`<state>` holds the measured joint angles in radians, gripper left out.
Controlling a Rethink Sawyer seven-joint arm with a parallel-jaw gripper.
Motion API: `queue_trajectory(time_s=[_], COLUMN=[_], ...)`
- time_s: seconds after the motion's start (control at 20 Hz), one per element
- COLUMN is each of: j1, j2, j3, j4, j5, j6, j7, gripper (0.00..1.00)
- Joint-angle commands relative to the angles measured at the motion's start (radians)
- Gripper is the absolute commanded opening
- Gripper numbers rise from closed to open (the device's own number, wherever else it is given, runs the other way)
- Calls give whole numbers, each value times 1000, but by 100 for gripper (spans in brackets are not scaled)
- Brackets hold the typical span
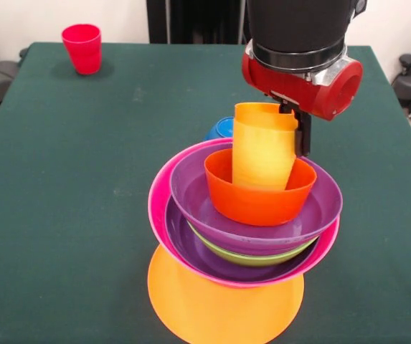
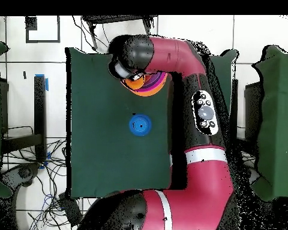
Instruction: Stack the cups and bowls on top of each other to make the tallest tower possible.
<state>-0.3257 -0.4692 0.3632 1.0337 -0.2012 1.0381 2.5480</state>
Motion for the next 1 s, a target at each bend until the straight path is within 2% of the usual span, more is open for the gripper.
queue_trajectory(time_s=[0.05,0.85,0.9,1.0], j1=[-3,-5,-6,-8], j2=[33,46,46,40], j3=[11,31,34,37], j4=[-26,-75,-74,-64], j5=[-73,-111,-113,-116], j6=[22,49,46,38], j7=[-193,-313,-324,-335], gripper=[0,0,100,100])
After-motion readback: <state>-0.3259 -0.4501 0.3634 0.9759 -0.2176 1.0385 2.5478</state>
